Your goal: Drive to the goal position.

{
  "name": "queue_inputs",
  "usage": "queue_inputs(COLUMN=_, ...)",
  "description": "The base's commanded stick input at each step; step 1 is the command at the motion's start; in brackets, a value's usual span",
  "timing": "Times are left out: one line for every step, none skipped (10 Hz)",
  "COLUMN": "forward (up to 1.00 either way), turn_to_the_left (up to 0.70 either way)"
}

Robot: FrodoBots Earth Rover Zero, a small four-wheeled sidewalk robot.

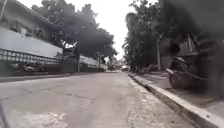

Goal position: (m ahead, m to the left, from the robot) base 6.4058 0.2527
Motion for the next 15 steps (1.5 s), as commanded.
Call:
queue_inputs(forward=0.7, turn_to_the_left=0.0)
queue_inputs(forward=0.7, turn_to_the_left=-0.04)
queue_inputs(forward=0.7, turn_to_the_left=-0.34)
queue_inputs(forward=0.7, turn_to_the_left=-0.34)
queue_inputs(forward=0.7, turn_to_the_left=-0.33)
queue_inputs(forward=0.7, turn_to_the_left=-0.32)
queue_inputs(forward=0.7, turn_to_the_left=-0.18)
queue_inputs(forward=0.7, turn_to_the_left=0.0)
queue_inputs(forward=0.7, turn_to_the_left=0.0)
queue_inputs(forward=0.7, turn_to_the_left=0.0)
queue_inputs(forward=0.7, turn_to_the_left=0.0)
queue_inputs(forward=0.7, turn_to_the_left=-0.08)
queue_inputs(forward=0.7, turn_to_the_left=-0.35)
queue_inputs(forward=0.7, turn_to_the_left=-0.35)
queue_inputs(forward=0.7, turn_to_the_left=-0.23)
